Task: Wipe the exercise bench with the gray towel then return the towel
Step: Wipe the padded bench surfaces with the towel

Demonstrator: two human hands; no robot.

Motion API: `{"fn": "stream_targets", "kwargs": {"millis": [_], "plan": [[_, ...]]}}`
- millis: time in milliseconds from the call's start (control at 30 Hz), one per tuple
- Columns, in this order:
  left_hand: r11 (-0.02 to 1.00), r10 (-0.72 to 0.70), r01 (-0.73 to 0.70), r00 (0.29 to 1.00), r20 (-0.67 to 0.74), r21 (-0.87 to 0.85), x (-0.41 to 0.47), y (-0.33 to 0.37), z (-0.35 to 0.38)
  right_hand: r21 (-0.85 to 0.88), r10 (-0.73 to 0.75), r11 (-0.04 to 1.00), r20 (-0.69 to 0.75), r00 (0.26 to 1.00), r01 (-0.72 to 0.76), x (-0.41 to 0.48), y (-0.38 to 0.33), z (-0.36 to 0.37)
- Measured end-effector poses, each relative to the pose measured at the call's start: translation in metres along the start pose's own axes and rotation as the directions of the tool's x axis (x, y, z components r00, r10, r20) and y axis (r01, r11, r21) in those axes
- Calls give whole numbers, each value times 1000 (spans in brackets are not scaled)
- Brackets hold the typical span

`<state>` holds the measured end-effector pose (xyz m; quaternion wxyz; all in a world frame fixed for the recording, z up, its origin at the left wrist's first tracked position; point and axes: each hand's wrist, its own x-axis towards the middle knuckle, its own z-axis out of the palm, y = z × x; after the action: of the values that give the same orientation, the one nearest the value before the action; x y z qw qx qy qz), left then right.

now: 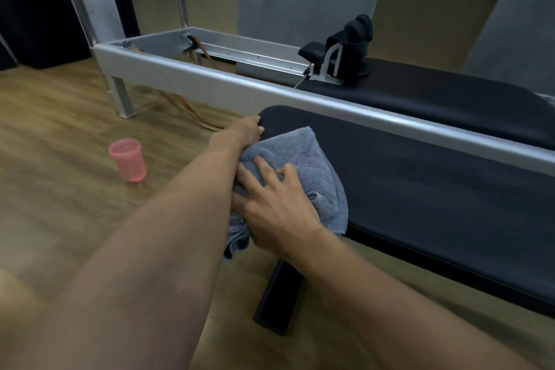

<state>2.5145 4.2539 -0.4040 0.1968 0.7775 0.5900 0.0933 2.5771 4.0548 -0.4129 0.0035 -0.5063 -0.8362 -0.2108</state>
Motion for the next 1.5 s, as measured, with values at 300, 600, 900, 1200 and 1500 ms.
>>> {"fn": "stream_targets", "kwargs": {"millis": [300, 600, 900, 1200, 1500], "plan": [[999, -17, 16, 999, -28, -32, -4, -5, 6, 16, 67, 998, -6, 998, -67, -95, 46, 9], [996, -30, 28, 999, -30, -82, 10, -16, 15, 167, 327, 922, 147, 934, -349, -66, 48, -4], [998, 1, 6, 994, -106, 63, 10, -9, 14, 436, 524, 650, 335, 783, -622, 43, 120, 19], [954, 273, -258, 958, -88, 156, -45, 63, 36, 297, 607, 636, 377, 699, -712, -49, 94, -8], [944, 304, -283, 947, -109, 173, -49, 69, 52, 308, 662, 582, 359, 658, -753, -27, 155, 16]]}}
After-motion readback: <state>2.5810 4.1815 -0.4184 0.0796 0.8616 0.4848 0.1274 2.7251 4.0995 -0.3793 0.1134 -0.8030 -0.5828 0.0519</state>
